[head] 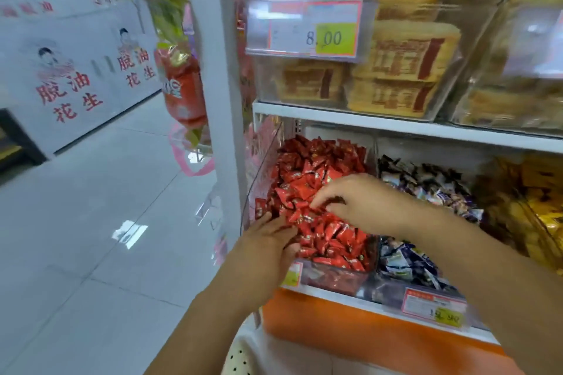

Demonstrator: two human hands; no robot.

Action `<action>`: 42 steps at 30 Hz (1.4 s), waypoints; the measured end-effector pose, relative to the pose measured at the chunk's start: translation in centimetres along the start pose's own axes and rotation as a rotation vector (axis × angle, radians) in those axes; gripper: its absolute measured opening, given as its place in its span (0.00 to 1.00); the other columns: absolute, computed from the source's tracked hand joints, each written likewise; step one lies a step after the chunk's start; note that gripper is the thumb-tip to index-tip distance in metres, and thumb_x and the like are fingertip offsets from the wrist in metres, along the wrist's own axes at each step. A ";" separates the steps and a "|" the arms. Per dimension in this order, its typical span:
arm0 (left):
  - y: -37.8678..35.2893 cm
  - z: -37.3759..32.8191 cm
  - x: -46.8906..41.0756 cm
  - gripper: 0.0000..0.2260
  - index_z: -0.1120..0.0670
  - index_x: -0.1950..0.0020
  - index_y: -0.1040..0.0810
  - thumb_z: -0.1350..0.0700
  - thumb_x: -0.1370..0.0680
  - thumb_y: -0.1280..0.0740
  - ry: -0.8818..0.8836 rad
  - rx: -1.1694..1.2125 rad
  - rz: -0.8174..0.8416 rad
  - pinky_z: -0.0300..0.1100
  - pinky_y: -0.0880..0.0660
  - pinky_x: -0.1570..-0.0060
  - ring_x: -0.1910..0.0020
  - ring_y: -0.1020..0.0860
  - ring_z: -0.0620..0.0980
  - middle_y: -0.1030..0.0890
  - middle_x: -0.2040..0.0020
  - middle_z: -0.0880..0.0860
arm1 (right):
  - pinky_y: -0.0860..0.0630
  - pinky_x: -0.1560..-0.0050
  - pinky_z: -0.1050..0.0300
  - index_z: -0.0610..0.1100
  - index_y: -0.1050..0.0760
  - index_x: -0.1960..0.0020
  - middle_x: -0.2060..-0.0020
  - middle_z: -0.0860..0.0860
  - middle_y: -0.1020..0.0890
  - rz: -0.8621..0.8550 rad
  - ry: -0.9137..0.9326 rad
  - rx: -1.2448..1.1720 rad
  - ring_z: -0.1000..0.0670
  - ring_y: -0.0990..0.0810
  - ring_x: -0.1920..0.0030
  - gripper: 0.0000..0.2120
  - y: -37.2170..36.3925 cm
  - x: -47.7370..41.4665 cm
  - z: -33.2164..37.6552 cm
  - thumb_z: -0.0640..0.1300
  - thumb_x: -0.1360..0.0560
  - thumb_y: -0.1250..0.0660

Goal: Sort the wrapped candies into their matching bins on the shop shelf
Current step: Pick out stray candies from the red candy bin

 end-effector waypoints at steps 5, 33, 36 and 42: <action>0.0 0.8 0.2 0.21 0.53 0.50 0.16 0.48 0.23 0.48 -0.045 -0.023 -0.003 0.45 0.24 0.41 0.50 0.19 0.51 0.17 0.50 0.51 | 0.32 0.34 0.49 0.62 0.52 0.24 0.26 0.48 0.43 0.486 -0.052 0.495 0.39 0.37 0.31 0.46 -5.1 -7.0 1.0 0.53 0.32 0.26; 1.1 0.8 0.8 0.19 0.46 0.27 0.34 0.46 0.18 0.45 -0.050 0.086 0.054 0.28 0.54 0.33 0.25 0.45 0.44 0.39 0.24 0.46 | 0.31 0.46 0.61 0.50 0.20 0.45 0.46 0.54 0.21 -0.105 0.112 0.178 0.53 0.24 0.45 0.09 1.6 -7.6 1.4 0.45 0.25 0.32; 1.2 0.9 0.6 0.20 0.47 0.27 0.33 0.46 0.18 0.44 -0.051 0.086 0.047 0.31 0.52 0.31 0.25 0.45 0.44 0.38 0.24 0.47 | 0.32 0.44 0.62 0.50 0.27 0.33 0.38 0.50 0.23 0.178 0.016 0.330 0.50 0.26 0.41 0.18 -1.7 -7.9 1.5 0.46 0.22 0.34; 1.2 1.1 0.5 0.19 0.47 0.27 0.33 0.47 0.18 0.44 -0.050 0.107 0.052 0.31 0.52 0.33 0.25 0.45 0.44 0.38 0.25 0.46 | 0.36 0.30 0.43 0.59 0.53 0.23 0.23 0.46 0.52 0.505 -0.209 0.578 0.37 0.45 0.26 0.45 -5.2 -10.1 -0.3 0.57 0.30 0.29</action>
Point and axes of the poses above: each hand's wrist, its own x-axis away from the middle knuckle, its own y-axis out of the back of the hand, z = x × y, the point moved 3 cm from there along -x, towards the middle knuckle
